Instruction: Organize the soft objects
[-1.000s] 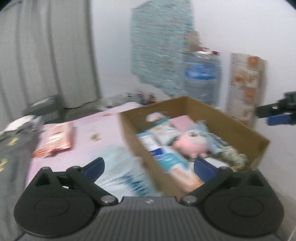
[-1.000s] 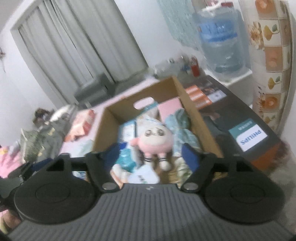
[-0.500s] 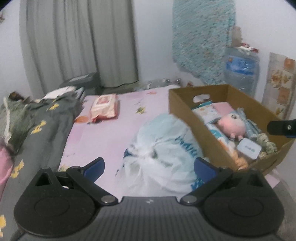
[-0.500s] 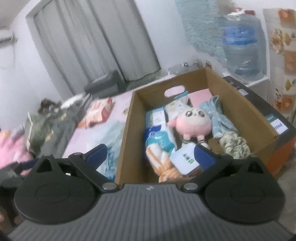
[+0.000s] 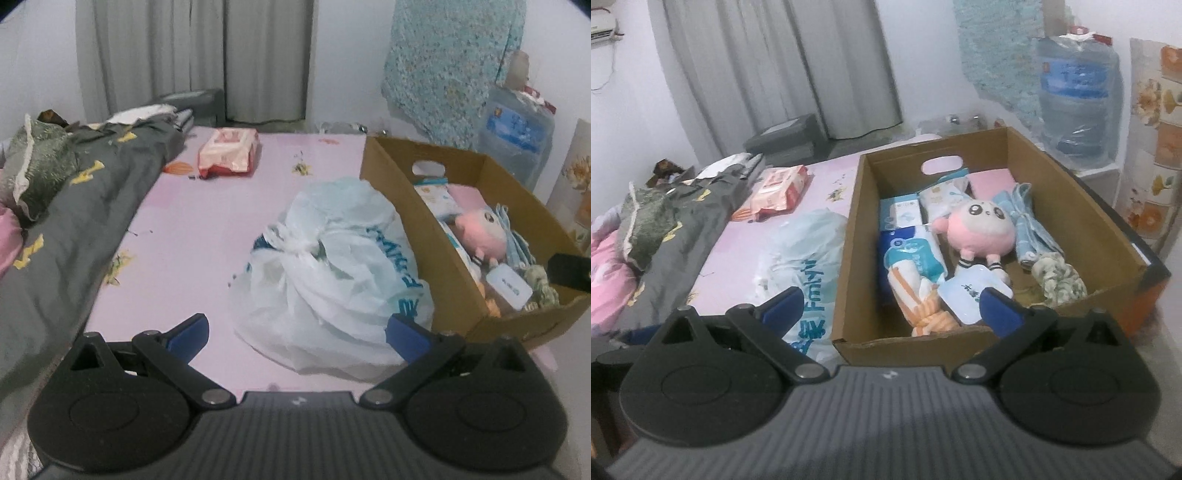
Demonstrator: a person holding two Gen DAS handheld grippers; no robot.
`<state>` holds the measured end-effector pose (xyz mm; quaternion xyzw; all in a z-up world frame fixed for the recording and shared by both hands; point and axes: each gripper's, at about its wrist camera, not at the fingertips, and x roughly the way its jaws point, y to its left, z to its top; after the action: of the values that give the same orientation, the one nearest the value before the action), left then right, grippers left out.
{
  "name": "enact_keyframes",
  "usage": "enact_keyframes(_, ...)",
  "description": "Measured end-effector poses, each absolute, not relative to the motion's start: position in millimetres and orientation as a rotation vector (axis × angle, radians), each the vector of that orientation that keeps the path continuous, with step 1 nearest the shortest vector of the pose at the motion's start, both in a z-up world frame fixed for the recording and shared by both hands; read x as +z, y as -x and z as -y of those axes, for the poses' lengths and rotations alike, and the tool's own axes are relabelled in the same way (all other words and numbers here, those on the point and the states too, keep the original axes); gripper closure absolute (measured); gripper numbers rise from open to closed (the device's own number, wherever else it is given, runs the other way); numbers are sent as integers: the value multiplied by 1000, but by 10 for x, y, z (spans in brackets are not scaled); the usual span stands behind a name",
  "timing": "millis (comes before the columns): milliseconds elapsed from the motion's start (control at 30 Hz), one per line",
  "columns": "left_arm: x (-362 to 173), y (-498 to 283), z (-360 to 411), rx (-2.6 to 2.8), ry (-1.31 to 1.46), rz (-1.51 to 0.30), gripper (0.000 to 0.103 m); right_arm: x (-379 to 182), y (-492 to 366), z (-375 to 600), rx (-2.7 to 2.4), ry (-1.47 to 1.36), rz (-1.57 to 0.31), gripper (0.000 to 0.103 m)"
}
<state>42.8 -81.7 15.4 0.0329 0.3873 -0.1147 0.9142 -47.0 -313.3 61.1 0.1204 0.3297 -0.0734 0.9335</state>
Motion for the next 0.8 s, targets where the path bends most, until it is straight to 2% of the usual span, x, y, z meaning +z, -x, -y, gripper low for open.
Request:
enact_keyframes(367,195,-352,1035,-269,-76,-814,0,349,415,3048,-108,-232,-821,1)
enact_keyframes(800,176,-374,1140,-277,-61,-847,0,267,348,3141,-151,-195,-855,1)
